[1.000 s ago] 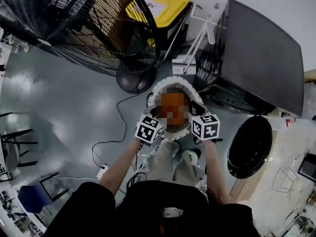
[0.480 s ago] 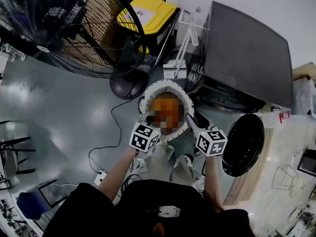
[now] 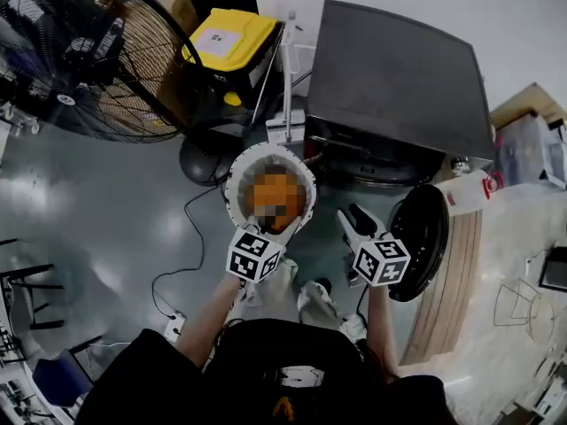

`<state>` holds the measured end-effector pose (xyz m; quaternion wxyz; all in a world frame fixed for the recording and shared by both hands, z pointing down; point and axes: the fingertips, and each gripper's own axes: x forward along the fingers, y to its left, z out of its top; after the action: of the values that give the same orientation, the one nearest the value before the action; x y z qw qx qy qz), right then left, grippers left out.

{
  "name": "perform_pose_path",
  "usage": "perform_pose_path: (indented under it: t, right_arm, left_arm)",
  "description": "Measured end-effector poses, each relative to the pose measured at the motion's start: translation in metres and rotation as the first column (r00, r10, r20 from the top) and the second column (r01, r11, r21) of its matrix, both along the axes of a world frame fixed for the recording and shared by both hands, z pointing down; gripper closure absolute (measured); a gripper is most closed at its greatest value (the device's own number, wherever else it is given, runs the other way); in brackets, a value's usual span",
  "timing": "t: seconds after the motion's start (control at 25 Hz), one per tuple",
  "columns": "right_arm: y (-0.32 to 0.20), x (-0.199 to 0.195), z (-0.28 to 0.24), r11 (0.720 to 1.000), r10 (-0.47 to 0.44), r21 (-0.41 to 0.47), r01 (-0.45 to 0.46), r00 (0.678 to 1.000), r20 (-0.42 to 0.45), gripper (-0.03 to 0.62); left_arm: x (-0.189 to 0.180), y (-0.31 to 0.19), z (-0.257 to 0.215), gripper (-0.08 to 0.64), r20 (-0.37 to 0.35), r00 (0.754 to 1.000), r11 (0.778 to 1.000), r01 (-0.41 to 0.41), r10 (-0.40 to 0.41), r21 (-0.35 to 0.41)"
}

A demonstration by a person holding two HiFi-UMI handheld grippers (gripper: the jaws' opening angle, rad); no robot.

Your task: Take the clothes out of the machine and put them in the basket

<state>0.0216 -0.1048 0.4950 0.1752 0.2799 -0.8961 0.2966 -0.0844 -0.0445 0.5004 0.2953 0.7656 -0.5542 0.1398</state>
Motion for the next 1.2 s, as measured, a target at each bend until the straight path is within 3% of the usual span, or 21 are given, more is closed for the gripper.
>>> perform_pose_path:
  t: [0.64, 0.92, 1.2]
  right_arm:
    - [0.005, 0.136, -0.021, 0.997, 0.066, 0.042, -0.07, 0.994, 0.086, 0.433]
    - [-0.004, 0.156, -0.015, 0.988, 0.136, 0.051, -0.144, 0.982, 0.13, 0.438]
    - [-0.024, 0.164, 0.01, 0.966, 0.251, 0.027, -0.258, 0.954, 0.164, 0.445]
  left_arm:
    - [0.166, 0.001, -0.022, 0.403, 0.017, 0.996, 0.995, -0.092, 0.091, 0.046]
    - [0.204, -0.003, -0.025, 0.428, 0.033, 0.987, 0.986, -0.158, 0.157, 0.05]
    - [0.216, -0.019, -0.013, 0.453, 0.029, 0.984, 0.982, -0.179, 0.178, 0.057]
